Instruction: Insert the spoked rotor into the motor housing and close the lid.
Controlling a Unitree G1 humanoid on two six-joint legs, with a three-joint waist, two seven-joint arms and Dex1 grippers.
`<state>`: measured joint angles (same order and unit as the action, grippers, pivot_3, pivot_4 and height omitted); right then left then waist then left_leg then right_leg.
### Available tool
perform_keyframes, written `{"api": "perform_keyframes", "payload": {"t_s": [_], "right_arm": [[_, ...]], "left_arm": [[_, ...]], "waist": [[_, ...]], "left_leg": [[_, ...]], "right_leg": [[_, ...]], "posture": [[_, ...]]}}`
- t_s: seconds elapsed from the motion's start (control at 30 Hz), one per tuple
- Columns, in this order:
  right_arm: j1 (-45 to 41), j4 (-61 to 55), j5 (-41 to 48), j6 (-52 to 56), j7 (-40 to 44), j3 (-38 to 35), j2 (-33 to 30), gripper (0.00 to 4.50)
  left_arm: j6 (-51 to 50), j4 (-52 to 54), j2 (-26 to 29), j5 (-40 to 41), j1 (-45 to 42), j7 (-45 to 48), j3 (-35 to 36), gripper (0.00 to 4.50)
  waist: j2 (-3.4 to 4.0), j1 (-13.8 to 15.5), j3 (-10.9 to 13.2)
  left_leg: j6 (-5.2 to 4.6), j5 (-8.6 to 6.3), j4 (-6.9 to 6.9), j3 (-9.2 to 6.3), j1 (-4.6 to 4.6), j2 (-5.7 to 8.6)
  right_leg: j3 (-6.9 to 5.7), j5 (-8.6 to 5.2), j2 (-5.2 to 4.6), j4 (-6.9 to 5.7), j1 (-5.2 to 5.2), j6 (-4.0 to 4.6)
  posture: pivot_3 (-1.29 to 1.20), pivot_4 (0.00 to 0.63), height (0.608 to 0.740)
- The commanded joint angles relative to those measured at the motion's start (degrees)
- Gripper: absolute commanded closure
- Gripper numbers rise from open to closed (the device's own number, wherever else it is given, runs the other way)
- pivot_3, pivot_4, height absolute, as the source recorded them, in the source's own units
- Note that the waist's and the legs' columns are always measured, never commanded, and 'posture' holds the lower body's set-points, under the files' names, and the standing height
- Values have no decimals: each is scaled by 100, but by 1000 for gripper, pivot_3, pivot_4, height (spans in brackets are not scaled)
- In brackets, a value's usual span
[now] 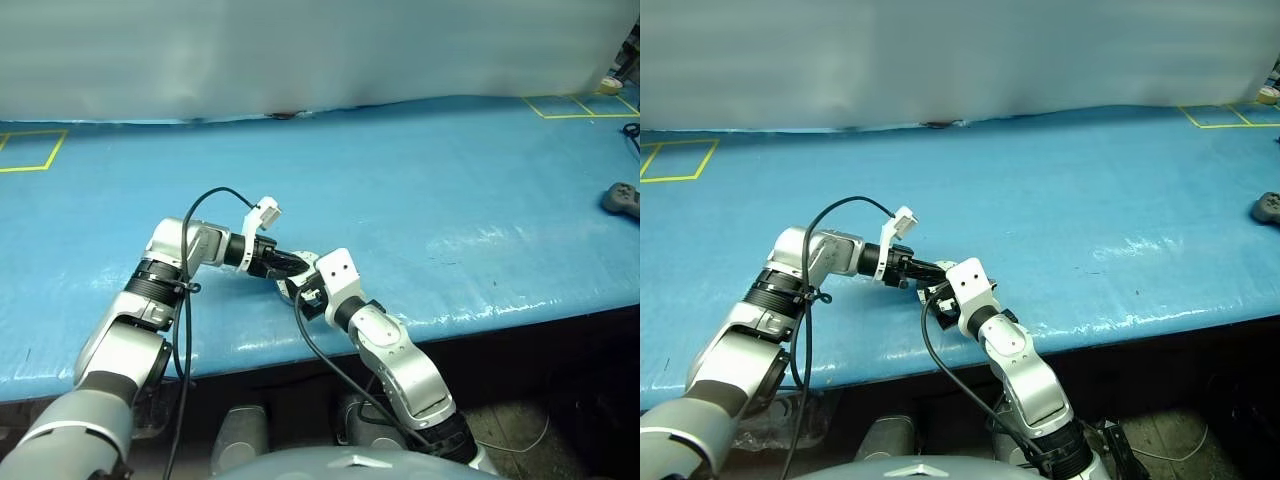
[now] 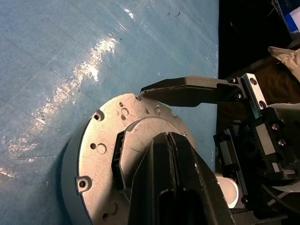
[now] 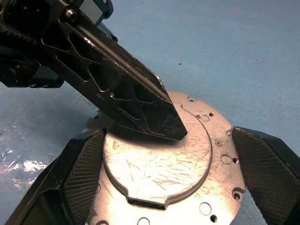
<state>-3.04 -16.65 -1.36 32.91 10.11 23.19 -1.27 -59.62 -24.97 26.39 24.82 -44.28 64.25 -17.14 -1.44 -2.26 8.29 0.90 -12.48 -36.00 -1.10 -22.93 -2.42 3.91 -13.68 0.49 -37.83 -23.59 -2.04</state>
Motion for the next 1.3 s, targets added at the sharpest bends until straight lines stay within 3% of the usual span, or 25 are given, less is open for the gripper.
{"api": "perform_keyframes", "payload": {"t_s": [0.03, 0.57, 1.0, 1.13, 1.3], "right_arm": [[119, -106, 74, 108, 47, -105, -44, 43], [726, -1448, 905, 501, 693, -326, -533, 43], [875, -1923, 1969, 742, 983, -1110, -662, 43], [954, -1795, 2361, 868, 650, -1628, -304, 43], [865, -1416, 3100, 1169, -217, -2494, 811, 43]], "left_arm": [[-56, -18, 63, -206, 153, -81, -122, 4500], [-54, 154, 99, -173, 309, -94, -33, 4500], [-102, 342, 130, -148, 464, -174, 136, 4500], [-117, 389, 132, -145, 493, -190, 155, 4500], [-111, 437, 130, -143, 550, -209, 181, 4500]], "waist": [[0, 0, 0], [1, -10, 1], [1, -6, 1], [1, -6, 1], [4, -3, 1]], "left_leg": [[0, 0, 0, 0, 0, 0], [0, 0, 1, 1, -2, -2], [0, 0, 2, 2, -3, -3], [0, 0, 1, 1, -1, -5], [0, 0, 4, 1, -2, -10]], "right_leg": [[0, 0, 0, 0, 0, 0], [0, -2, 2, 1, -3, 3], [0, -2, 2, 1, -3, 3], [0, -2, 5, -3, -3, 3], [0, -2, 6, -3, -4, 3]], "posture": [[0, 150, 740], [0, 150, 740], [0, 150, 740], [0, 150, 740], [0, 150, 740]]}}
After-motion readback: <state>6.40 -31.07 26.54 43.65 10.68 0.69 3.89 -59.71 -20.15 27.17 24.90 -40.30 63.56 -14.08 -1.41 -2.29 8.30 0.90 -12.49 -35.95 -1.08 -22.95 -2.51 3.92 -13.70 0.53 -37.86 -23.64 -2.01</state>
